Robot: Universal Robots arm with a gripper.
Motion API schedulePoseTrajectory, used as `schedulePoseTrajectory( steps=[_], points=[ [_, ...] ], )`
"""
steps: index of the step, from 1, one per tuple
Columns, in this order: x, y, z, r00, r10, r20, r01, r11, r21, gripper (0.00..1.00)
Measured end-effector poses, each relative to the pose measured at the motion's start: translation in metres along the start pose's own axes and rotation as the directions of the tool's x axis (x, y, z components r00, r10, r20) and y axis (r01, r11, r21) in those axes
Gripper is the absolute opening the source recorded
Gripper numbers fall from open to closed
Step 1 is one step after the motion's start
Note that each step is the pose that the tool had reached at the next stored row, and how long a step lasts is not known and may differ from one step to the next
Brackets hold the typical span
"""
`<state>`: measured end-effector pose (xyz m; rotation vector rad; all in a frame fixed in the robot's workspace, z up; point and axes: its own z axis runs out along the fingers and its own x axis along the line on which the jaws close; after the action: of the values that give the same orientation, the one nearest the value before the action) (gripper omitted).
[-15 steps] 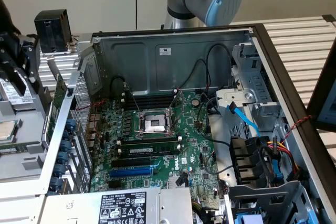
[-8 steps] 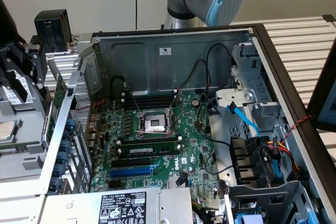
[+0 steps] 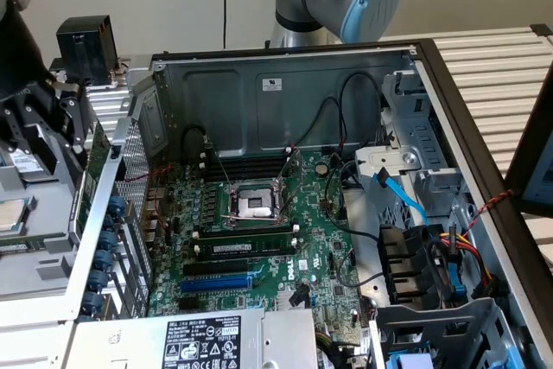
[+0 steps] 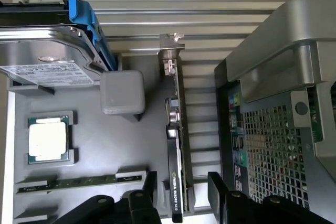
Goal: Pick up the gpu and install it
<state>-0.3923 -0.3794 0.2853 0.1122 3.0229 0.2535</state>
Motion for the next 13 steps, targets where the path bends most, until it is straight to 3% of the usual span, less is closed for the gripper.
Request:
schedulePoseTrajectory(
  steps=[2, 3, 5, 13],
  points=[
    [0.000, -0.0002, 0.0013, 1.0000, 0.002, -0.0026, -0.002, 0.9999, -0.0159, 0.51],
    [0.000, -0.0003, 0.0023, 1.0000, 0.003, -0.0051, -0.003, 0.9998, -0.0184, 0.51],
    [0.000, -0.0009, 0.0048, 0.9999, 0.004, -0.0094, -0.004, 0.9998, -0.0184, 0.51],
    [0.001, -0.0041, 0.0191, 0.9999, 0.006, -0.0100, -0.006, 0.9998, -0.0202, 0.51]
  ],
)
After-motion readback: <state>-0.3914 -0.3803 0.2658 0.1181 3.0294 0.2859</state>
